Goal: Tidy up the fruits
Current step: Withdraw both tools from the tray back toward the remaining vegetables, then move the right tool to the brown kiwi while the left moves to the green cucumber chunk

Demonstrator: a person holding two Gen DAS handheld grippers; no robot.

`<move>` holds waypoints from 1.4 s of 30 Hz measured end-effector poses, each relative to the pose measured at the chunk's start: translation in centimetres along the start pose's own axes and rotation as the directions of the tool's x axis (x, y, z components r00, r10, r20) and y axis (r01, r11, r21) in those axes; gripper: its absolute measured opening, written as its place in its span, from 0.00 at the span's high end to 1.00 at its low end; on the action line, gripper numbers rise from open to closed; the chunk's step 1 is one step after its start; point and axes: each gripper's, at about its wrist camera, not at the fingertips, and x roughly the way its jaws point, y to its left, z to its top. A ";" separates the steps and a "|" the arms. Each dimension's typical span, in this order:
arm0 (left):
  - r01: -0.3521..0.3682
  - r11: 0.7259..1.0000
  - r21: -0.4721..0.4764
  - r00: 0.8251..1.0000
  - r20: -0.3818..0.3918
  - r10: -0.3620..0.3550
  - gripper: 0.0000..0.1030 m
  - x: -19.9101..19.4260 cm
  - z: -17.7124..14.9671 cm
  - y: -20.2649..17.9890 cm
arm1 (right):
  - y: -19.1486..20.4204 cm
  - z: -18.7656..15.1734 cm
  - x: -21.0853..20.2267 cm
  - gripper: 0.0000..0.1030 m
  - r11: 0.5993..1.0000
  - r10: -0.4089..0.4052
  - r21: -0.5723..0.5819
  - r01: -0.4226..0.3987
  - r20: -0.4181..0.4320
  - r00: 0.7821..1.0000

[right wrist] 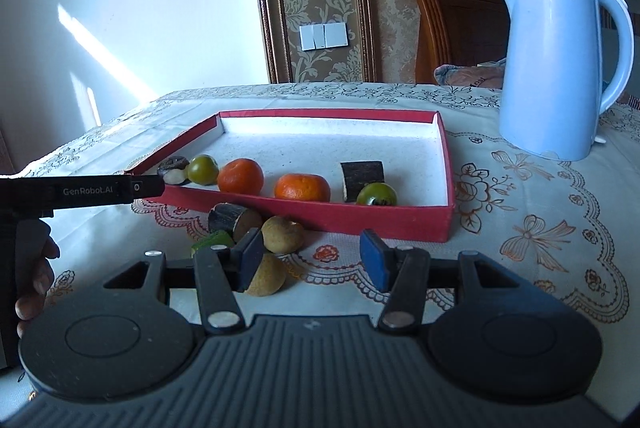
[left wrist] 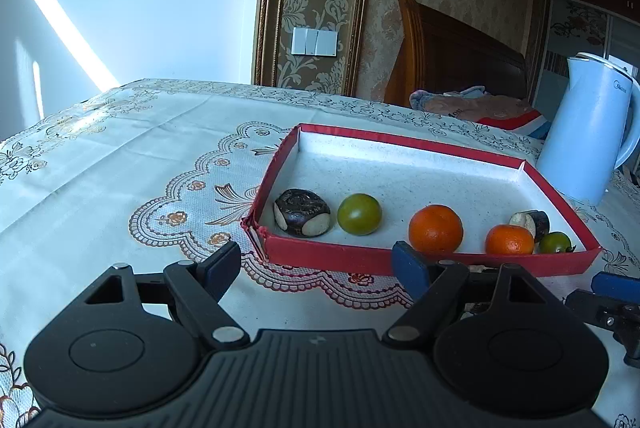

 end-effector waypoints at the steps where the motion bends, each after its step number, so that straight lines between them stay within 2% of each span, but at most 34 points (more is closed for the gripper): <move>1: 0.011 1.000 0.003 1.000 -0.005 -0.011 0.20 -0.1 -0.1 0.0 | 0.2 0.0 0.0 0.51 1.000 -0.001 -0.012 0.001 -0.004 1.000; 5: 0.030 0.999 0.026 1.000 0.000 -0.030 0.20 -0.6 -0.4 -0.4 | 0.9 0.0 0.2 0.60 0.999 0.018 -0.046 -0.020 -0.038 0.999; 13: 0.039 0.999 0.033 0.999 0.005 -0.039 0.20 -1.0 -0.6 -0.6 | 2.4 -0.3 0.5 0.60 0.992 0.037 -0.116 -0.049 -0.098 0.995; 26: 0.040 0.998 0.058 0.999 0.000 -0.040 0.20 -1.1 -0.8 -0.9 | 2.8 0.1 2.5 0.60 0.989 0.035 -0.134 -0.057 -0.163 0.986; 30: 0.034 0.997 0.067 0.999 -0.002 -0.034 0.20 -1.1 -0.9 -1.1 | 3.0 0.0 2.8 0.72 0.988 0.027 -0.146 -0.053 -0.176 0.984; 42: 0.011 0.996 0.087 1.000 0.000 -0.011 0.20 -1.0 -0.9 -1.5 | 3.3 -0.1 2.8 0.73 0.986 0.005 -0.163 -0.033 -0.173 0.985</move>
